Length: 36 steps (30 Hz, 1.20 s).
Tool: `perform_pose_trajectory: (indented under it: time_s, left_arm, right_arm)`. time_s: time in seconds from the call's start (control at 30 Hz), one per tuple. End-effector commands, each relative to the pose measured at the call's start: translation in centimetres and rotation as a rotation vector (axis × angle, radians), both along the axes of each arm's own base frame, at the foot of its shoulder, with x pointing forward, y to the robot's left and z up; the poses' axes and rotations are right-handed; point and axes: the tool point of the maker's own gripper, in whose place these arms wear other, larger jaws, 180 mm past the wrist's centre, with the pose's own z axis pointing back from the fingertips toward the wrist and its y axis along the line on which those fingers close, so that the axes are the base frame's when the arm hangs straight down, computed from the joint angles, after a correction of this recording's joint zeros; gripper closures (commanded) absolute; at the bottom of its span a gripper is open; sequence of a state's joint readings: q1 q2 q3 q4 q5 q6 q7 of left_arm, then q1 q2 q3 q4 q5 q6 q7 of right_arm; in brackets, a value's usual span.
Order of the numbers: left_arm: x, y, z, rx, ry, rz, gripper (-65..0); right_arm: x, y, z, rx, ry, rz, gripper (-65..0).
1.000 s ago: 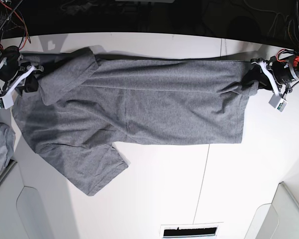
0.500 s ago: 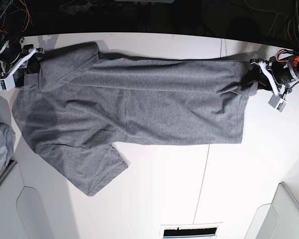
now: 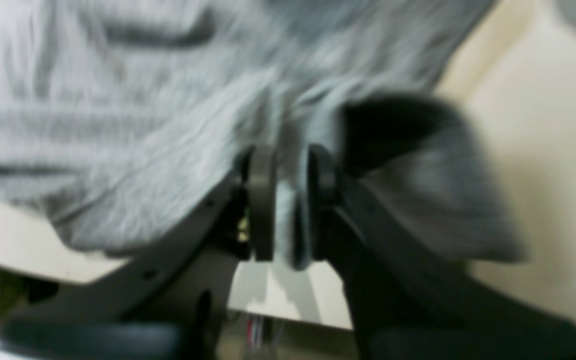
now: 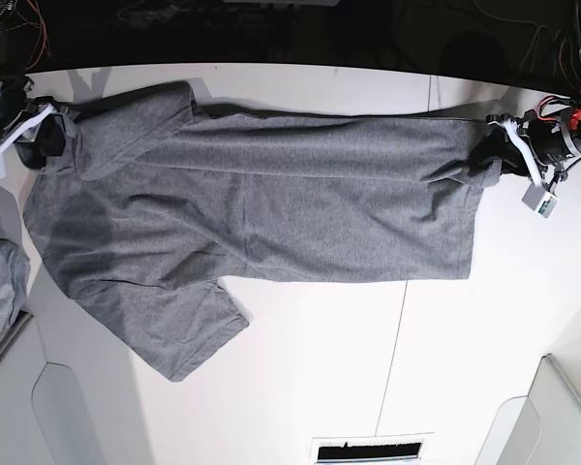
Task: Layout the t-shirt on the table in an organized manner, then fold the t-shirt properly
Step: 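Drag the folded edge with both grippers to align the fold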
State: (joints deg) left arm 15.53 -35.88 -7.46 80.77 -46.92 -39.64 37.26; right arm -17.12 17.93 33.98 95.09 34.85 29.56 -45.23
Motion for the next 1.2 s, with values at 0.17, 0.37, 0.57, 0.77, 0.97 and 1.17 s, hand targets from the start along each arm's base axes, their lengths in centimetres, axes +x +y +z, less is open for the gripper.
perform_pose_trajectory:
  time_s: [0.17, 0.37, 0.57, 0.77, 0.97, 1.17]
  left_arm:
    - [1.0, 0.4, 1.3, -0.001, -0.045, -0.003, -18.1]
    - [1.6, 0.2, 1.8, -0.001, -0.065, -0.011, -18.1]
    - [2.8, -2.5, 5.1, -0.006, -0.141, -0.104, -18.1]
    - [3.1, -3.3, 6.1, -0.003, -0.171, -0.133, -18.1]
    - [3.2, -3.4, 6.1, -0.006, -0.176, -0.131, -18.1]
    - [3.2, -3.3, 6.1, -0.003, -0.176, -0.132, -18.1]
  right_arm:
    - [2.0, -3.0, 4.6, -0.020, -0.174, -0.077, -11.9]
    - [3.8, -5.1, 4.6, -0.104, -0.177, -0.140, -11.9]
    - [4.8, -8.4, 2.4, -0.110, -0.117, -0.259, -12.0]
    - [3.9, -9.0, -0.7, -0.068, -0.024, -0.280, -31.7]
    - [4.0, -6.8, -2.1, -0.028, 0.007, -0.208, -31.7]
    - [4.7, -4.6, -3.2, -0.027, 0.038, -0.170, -31.7]
